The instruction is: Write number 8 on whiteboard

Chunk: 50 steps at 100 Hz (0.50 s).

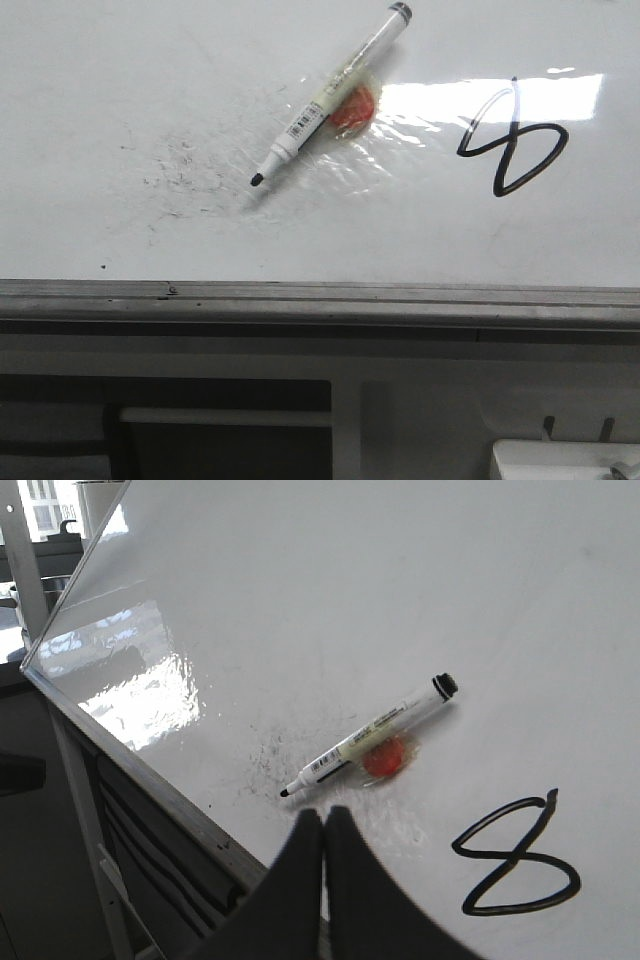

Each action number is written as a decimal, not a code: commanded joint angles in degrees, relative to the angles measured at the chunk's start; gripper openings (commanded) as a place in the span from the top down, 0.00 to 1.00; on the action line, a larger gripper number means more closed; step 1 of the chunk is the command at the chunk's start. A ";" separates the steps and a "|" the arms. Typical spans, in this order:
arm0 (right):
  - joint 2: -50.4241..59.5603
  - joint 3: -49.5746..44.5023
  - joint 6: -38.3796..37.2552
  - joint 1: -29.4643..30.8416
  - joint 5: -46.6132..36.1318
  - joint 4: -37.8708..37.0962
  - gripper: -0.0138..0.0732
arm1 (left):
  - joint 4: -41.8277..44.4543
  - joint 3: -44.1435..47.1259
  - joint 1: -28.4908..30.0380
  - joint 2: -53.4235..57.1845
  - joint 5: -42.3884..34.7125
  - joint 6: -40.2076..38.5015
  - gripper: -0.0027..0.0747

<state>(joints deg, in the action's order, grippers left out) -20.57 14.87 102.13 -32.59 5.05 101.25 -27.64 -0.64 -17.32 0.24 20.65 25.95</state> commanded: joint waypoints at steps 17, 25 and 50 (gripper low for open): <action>-0.20 1.68 0.03 0.08 1.49 -0.20 0.91 | 12.70 0.44 3.99 1.40 -2.47 -10.16 0.99; -0.20 1.68 0.03 0.08 1.49 -0.20 0.91 | 15.74 1.32 3.99 1.40 -3.35 -12.49 0.99; -0.20 1.68 0.03 0.08 1.49 -0.20 0.91 | 14.63 2.58 4.11 1.40 -4.89 -12.49 0.99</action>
<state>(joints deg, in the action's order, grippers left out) -20.53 14.87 102.00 -32.59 5.05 101.25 -12.76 -0.37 -13.37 0.24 19.38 14.23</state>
